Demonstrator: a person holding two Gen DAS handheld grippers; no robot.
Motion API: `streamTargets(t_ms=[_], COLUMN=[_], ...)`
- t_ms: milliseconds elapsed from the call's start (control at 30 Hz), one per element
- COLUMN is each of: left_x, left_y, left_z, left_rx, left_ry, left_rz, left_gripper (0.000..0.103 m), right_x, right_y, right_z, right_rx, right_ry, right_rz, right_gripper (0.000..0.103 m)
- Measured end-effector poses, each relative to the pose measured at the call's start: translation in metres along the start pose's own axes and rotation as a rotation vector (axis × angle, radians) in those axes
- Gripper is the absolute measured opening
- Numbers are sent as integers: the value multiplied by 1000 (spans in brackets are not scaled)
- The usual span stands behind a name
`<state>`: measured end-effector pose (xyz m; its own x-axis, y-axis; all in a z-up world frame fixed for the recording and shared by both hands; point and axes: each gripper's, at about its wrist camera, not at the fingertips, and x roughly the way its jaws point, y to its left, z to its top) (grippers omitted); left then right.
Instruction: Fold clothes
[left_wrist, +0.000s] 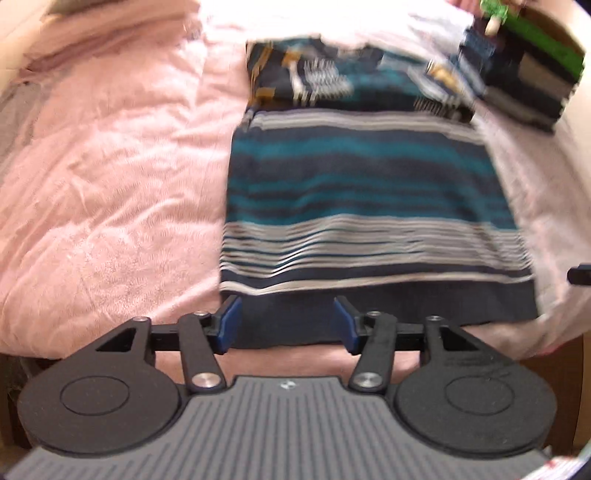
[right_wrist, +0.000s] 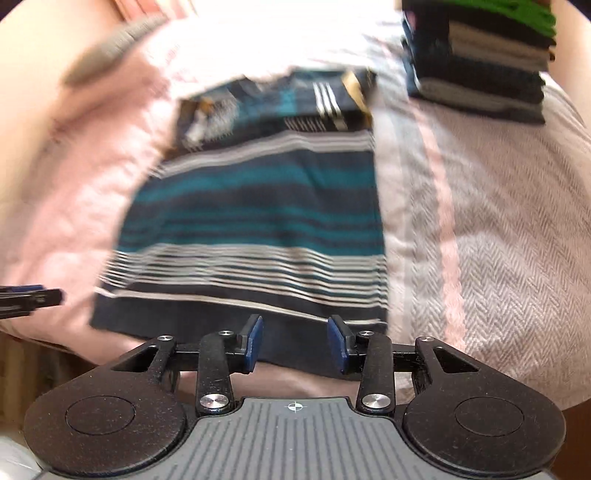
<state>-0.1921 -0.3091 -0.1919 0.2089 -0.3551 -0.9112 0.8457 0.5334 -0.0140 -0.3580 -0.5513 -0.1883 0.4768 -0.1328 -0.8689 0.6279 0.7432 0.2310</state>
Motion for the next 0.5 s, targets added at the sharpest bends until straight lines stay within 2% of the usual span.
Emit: streamTargets(t_ms=[33, 200, 367, 500], left_x=[-14, -74, -115, -132], left_y=[-9, -38, -57, -62], left_z=[0, -15, -36, -50], left_rx=[-9, -38, -41, -40], left_ry=[-27, -92, -112, -103], left_rz=[-2, -5, 11, 24], left_gripper=[53, 61, 65, 66], right_x=[-12, -63, -92, -104], right_y=[3, 22, 33, 33], right_z=[0, -22, -47, -58], right_rx=[-9, -68, -112, -112], right_ry=[-13, -56, -61, -60], right_rz=[9, 41, 34, 36], right_gripper=[42, 50, 52, 53])
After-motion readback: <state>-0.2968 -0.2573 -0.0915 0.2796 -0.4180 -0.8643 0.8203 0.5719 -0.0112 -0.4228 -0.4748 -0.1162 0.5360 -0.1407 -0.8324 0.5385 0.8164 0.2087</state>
